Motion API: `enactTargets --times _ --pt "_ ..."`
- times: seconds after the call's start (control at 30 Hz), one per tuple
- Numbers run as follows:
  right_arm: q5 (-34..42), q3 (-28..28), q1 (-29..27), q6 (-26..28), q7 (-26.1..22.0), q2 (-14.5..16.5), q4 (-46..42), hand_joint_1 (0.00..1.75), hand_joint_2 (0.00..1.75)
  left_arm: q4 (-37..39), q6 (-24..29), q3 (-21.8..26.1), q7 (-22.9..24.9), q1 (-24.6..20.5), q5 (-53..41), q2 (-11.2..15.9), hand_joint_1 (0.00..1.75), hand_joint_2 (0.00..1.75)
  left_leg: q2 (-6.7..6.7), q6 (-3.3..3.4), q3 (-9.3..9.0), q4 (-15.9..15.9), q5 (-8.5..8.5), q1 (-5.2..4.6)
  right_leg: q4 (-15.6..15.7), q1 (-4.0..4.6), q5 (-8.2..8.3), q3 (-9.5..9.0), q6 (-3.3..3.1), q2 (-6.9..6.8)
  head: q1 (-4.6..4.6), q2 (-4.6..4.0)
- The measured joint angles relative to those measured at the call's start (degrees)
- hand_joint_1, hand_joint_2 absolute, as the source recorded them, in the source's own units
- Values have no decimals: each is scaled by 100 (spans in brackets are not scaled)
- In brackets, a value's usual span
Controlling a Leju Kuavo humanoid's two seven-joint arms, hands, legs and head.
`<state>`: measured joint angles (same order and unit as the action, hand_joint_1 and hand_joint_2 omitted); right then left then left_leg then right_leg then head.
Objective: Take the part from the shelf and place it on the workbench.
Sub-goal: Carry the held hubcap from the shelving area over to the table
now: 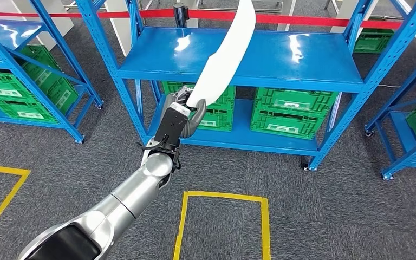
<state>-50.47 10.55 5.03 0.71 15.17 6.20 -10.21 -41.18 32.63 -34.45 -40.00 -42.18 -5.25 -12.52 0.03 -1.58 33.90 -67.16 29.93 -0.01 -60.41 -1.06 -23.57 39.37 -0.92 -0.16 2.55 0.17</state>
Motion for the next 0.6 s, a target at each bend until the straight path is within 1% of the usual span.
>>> enactTargets --times 0.03,0.07,0.1,0.13,0.17,0.2,0.23,0.27,0.3,0.33,0.47,0.5,0.53,0.57,0.6 --pt "-10 1 0 -3 -10 3 -1 0 0 -20 0 0 -2 -5 -2 -3 175 175 -4 40 -286 387 58 -21 9 0 59 30 29 -1 -3 0" --pt "-22 1 1 -8 -18 5 -1 0 0 -38 0 0 -5 -13 -4 -5 175 175 -10 76 -465 677 140 -44 25 -9 115 36 64 -2 2 0" --pt "-34 1 1 -11 -22 8 -2 0 0 -49 -1 0 -9 -19 -7 -4 175 175 -12 106 -532 827 186 -66 58 -20 174 31 107 -3 11 0" --pt "-43 1 0 -13 -26 9 -1 0 0 -51 -2 0 -11 -24 -10 -3 175 175 -12 137 -502 864 138 -76 105 -30 239 20 155 -4 20 0" --pt "-49 1 -3 -13 -27 10 0 0 0 -48 -4 0 -11 -27 -13 -1 175 175 -2 183 -471 909 66 -74 124 -41 249 23 194 2 32 0" --pt "-52 1 -9 -13 -25 10 1 0 0 -44 -12 0 -10 -27 -15 -3 175 175 9 233 -438 940 -18 -66 87 -42 156 48 225 7 32 0" --pt "-55 1 -15 -12 -25 10 2 0 0 -41 -24 0 -9 -25 -21 -7 175 175 18 277 -388 972 -110 -52 -49 -39 -52 101 251 13 25 0" --pt "-57 1 -19 -11 -26 10 3 0 0 -37 -34 0 -9 -25 -26 -10 175 175 26 306 -340 986 -182 -40 -214 -42 -289 155 262 16 18 0" --pt "-57 1 -20 -11 -27 10 3 0 0 -35 -44 0 -9 -24 -31 -13 175 175 23 324 -300 988 -225 -37 -361 -37 -485 200 271 16 11 0" --pt "-58 1 -21 -11 -29 10 3 0 0 -33 -48 0 -9 -22 -34 -14 175 175 23 329 -274 987 -249 -36 -459 -37 -593 227 276 16 8 0" --pt "-58 1 -20 -11 -30 10 3 0 0 -32 -48 0 -9 -21 -35 -14 175 175 23 330 -263 986 -259 -37 -502 -37 -630 237 279 17 7 0" --pt "-59 1 -20 -10 -34 9 3 0 0 -28 -48 0 -9 -17 -38 -14 175 175 24 331 -225 983 -287 -38 -658 -37 -726 271 286 17 6 0" --pt "-60 1 -19 -9 -40 9 3 0 0 -21 -48 0 -8 -9 -42 -14 175 175 26 332 -168 979 -326 -40 -877 -36 -838 315 296 17 5 0" --pt "-62 1 -21 -7 -48 7 3 0 0 -8 -49 0 -7 7 -46 -14 175 175 30 328 -56 962 -399 -41 -1142 -36 -874 323 310 17 5 0" --pt "-72 1 -20 -4 -55 3 2 0 0 10 -49 0 -5 24 -51 -12 175 175 35 302 123 908 -502 -36 -1100 -39 -835 84 324 16 4 0"
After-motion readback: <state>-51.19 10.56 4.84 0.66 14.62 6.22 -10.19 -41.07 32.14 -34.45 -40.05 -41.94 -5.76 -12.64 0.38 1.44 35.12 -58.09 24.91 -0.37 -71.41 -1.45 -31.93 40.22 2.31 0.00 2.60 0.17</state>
